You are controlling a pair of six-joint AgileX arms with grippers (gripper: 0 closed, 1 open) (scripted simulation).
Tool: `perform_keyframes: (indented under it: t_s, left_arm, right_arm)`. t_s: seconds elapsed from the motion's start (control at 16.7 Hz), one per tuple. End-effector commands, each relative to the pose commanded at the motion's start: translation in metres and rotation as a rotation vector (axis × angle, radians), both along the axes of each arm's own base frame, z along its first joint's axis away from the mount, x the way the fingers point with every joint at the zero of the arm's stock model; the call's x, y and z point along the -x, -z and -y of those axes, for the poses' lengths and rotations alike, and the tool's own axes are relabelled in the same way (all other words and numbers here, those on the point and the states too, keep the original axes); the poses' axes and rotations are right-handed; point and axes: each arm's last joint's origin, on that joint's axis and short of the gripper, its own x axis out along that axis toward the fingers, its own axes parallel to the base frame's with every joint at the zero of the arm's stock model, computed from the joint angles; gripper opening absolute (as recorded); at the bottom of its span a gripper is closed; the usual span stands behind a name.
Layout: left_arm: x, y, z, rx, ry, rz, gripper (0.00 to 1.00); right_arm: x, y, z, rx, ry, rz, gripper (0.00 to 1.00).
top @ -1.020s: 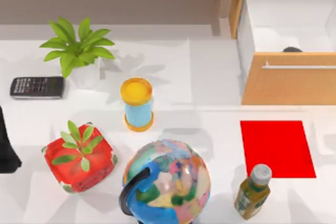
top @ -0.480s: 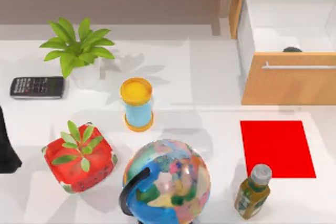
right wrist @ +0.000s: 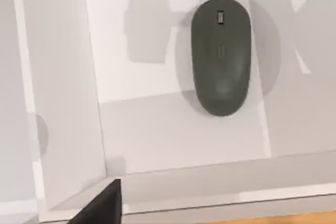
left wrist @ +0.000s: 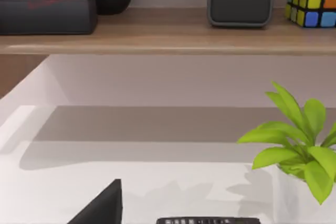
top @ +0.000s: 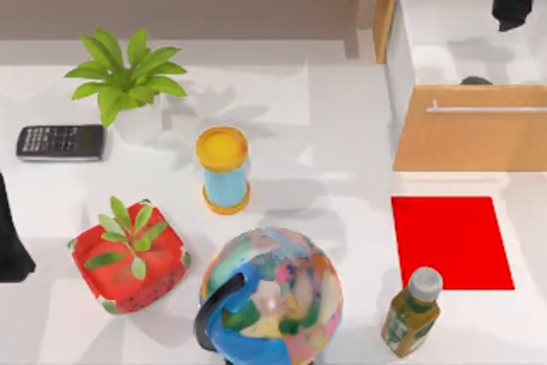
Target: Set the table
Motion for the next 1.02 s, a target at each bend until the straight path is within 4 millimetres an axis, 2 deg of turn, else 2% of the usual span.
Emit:
perform_keyframes:
  t_s: [0.24, 0.42, 0.54, 0.66, 1.02]
  left_arm:
    - [0.0, 0.0, 0.0, 0.0, 0.0, 0.0, 1.0]
    - [0.0, 0.0, 0.0, 0.0, 0.0, 0.0, 1.0]
    - [0.0, 0.0, 0.0, 0.0, 0.0, 0.0, 1.0]
    - [0.0, 0.0, 0.0, 0.0, 0.0, 0.0, 1.0]
    - [0.0, 0.0, 0.0, 0.0, 0.0, 0.0, 1.0]
  right_arm:
    - [-0.067, 0.055, -0.012, 0.049, -0.01, -0.195, 1.0]
    - [-0.096, 0.099, -0.017, 0.077, -0.021, -0.299, 1.0]
    - [-0.107, 0.119, -0.018, 0.087, -0.027, -0.335, 1.0]
    - [-0.113, 0.126, -0.019, 0.09, -0.03, -0.341, 1.0]
    - [-0.113, 0.127, -0.017, 0.089, -0.027, -0.343, 1.0]
